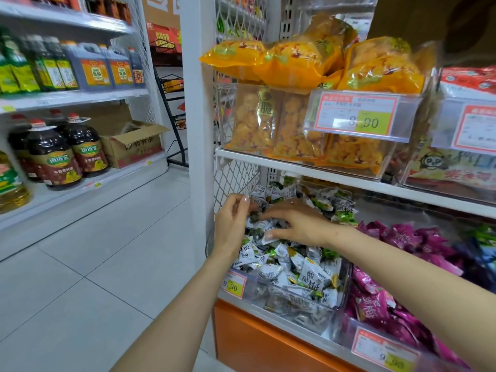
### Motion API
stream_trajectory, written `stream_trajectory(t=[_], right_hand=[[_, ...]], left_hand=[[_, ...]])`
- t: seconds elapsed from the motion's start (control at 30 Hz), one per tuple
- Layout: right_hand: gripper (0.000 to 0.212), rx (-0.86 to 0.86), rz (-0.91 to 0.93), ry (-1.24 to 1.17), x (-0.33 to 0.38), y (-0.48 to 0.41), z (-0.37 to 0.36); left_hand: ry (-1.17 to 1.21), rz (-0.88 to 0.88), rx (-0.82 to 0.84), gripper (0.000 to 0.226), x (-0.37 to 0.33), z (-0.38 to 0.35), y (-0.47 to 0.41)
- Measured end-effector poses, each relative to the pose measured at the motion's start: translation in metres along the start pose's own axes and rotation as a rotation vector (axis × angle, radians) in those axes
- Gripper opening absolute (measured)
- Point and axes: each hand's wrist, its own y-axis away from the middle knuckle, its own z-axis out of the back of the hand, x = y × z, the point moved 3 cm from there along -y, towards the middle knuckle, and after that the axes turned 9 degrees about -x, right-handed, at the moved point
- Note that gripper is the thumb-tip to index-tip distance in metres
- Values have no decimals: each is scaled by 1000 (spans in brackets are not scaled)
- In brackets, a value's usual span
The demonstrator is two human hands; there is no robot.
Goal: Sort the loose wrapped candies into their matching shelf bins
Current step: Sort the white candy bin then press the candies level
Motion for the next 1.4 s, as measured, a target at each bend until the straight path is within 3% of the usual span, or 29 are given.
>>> stream_trajectory(t=[0.1,0.2,0.33,0.4,0.5,0.67,0.83,0.97,1.1,1.17,1.3,1.4], right_hand=[[43,-131,63,58,12,16,7],[24,-420,323,170,42,48,4],[16,-462,590,259,68,72,-30],[15,-444,546,238,69,71,-47],[26,-451,323,156,68,62,-61],[36,-559,54,165,82,41,-64],[29,-612,-32,197,90,33,-74],[31,-603,-43,193,89,31,-75],[39,-599,-68,158,89,31,-74],[38,-595,-99,151,91,30,-73],[28,-569,-191,126,92,25,-74],[31,-616,-183,97,89,24,-67]], left_hand=[[40,31,-2,32,4,-2,-1],[124,83,-4,30,7,-2,-5],[158,133,18,35,12,-4,-9],[159,163,23,32,13,-4,-11],[208,232,49,35,12,-3,-14],[322,321,123,40,7,-1,-13],[307,324,166,42,4,0,-11],[132,217,258,37,-14,0,-5],[-276,-27,284,24,-33,27,10],[-434,-67,255,24,-34,47,19],[-460,-3,275,28,-36,66,31],[-458,-5,245,30,-40,74,32]])
